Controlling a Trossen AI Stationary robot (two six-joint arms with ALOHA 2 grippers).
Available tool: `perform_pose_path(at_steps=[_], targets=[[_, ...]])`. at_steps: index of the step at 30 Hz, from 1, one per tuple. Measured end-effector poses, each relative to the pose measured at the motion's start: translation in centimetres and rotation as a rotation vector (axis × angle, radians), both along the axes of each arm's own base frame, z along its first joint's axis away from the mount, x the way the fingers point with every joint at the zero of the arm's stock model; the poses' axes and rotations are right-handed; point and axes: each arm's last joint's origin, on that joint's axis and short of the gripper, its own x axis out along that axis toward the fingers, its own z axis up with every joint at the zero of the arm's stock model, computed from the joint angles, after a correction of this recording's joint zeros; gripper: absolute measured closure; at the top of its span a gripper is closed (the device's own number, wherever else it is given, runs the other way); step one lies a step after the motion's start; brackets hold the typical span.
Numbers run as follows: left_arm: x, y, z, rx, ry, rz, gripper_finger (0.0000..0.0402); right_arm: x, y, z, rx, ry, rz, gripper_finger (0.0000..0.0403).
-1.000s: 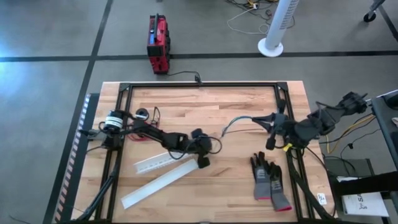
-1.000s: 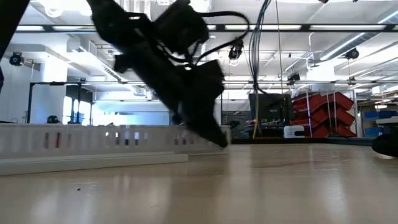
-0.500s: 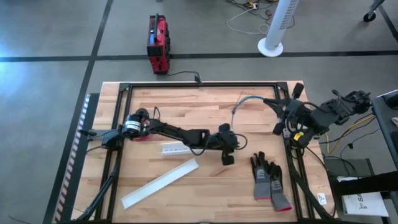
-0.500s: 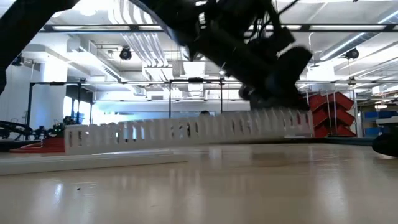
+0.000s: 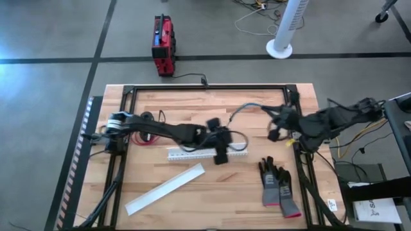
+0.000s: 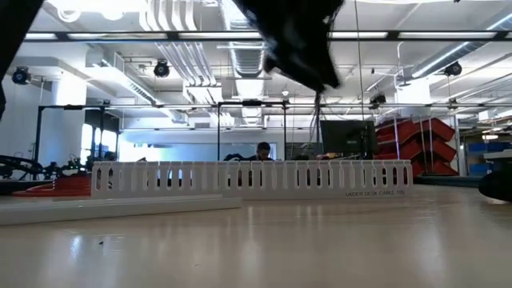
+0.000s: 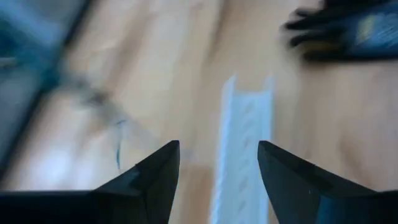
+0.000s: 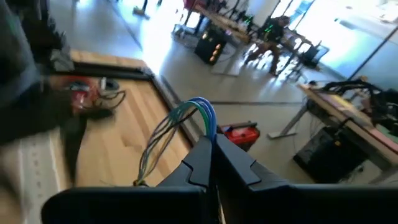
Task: Ziptie cables
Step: Put the cable wires into the white cable duct
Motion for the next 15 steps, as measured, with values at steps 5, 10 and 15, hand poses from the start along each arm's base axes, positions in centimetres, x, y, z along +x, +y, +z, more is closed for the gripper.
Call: perform_pose_path(at_steps=[5, 10, 15], targets=[[-6.2, -2.0, 1.5, 0.111, 0.005, 0.122, 0.0210, 4.8, -0.7, -1.5, 0.017, 0.061, 0.058, 0.0403], [-12.7, -3.0, 1.3, 0.055, -0.115, 0.204, 0.0232, 10.9, -2.2, -3.7, 0.056, 0.080, 0.203, 0.0403], [-18.2, -2.9, -0.5, -0.027, -0.181, 0.256, 0.0256, 17.5, -3.7, -5.5, 0.099, 0.084, 0.333, 0.0402]])
